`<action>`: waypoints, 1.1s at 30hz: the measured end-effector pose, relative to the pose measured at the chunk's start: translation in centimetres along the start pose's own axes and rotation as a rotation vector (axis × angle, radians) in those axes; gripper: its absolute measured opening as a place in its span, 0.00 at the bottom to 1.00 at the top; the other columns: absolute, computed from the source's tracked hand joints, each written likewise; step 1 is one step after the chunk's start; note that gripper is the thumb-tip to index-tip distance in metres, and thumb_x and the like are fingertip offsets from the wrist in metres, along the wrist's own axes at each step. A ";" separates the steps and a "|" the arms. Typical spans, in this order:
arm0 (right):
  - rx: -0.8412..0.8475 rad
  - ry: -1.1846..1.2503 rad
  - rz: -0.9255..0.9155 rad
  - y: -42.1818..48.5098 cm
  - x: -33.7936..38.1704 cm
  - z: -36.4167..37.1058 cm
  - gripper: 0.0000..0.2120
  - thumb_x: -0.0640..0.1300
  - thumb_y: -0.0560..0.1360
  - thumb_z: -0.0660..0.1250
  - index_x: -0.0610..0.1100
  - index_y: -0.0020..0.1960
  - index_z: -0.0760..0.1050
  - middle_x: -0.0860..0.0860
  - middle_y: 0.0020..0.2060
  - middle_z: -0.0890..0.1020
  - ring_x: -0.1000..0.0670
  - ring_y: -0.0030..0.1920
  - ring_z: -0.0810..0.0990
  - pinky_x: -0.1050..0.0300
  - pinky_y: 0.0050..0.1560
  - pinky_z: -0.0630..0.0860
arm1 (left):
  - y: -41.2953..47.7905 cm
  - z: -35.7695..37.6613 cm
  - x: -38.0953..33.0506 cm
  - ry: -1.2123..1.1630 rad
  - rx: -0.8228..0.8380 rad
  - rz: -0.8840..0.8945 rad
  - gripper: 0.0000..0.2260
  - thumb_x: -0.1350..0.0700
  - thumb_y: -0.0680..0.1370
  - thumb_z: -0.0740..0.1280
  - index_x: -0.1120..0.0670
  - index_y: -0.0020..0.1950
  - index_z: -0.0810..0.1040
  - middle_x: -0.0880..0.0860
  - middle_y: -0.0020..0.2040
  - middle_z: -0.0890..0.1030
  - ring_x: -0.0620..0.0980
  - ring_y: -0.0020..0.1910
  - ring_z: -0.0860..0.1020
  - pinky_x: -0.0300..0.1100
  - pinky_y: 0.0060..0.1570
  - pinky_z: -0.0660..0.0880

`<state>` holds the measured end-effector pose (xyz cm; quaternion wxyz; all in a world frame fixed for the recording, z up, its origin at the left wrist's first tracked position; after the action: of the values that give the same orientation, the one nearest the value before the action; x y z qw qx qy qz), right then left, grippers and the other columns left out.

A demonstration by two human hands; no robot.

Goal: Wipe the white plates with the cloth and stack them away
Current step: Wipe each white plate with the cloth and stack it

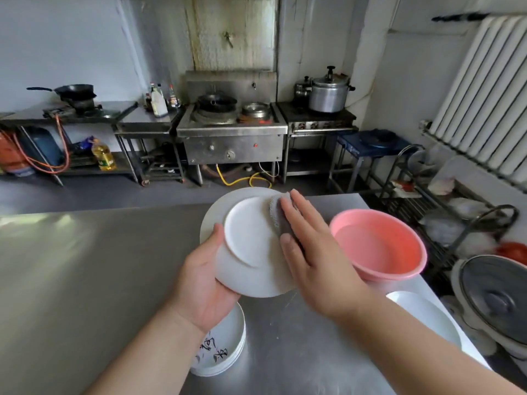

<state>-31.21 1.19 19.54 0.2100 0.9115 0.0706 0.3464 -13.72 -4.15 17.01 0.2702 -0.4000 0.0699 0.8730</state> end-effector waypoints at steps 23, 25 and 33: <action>-0.240 0.252 0.175 0.0 -6.2 -6.4 0.24 0.36 0.83 0.61 0.50 0.76 0.74 0.59 0.78 0.69 0.67 0.77 0.63 0.72 0.75 0.58 | 3.6 6.0 4.3 -0.088 0.136 -0.039 0.26 0.43 0.86 0.57 0.59 0.77 0.73 0.64 0.77 0.72 0.63 0.76 0.71 0.61 0.74 0.69; -0.132 0.181 0.159 0.1 -7.0 -7.5 0.23 0.37 0.84 0.61 0.50 0.77 0.73 0.59 0.78 0.69 0.67 0.76 0.63 0.71 0.75 0.59 | 4.3 6.1 4.6 -0.049 0.082 -0.055 0.26 0.43 0.86 0.55 0.60 0.75 0.76 0.63 0.74 0.76 0.61 0.73 0.75 0.59 0.70 0.74; -0.035 -0.355 -0.110 -7.5 -6.3 -4.7 0.39 0.66 0.85 0.44 0.38 0.82 0.61 0.40 0.82 0.59 0.36 0.83 0.52 0.35 0.81 0.54 | 5.7 11.7 10.8 -0.117 0.002 -0.236 0.32 0.37 0.81 0.60 0.61 0.70 0.81 0.62 0.71 0.79 0.61 0.70 0.78 0.55 0.71 0.70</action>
<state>-38.92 7.79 15.65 0.2537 0.9493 0.0760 0.1693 -30.25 -0.54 16.35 0.3753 -0.3535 0.0074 0.8568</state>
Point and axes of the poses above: each hand's wrist, its own y-axis towards the middle knuckle, its own z-axis out of the palm, x = y × z, the point moved 2 cm from there along y, towards the middle knuckle
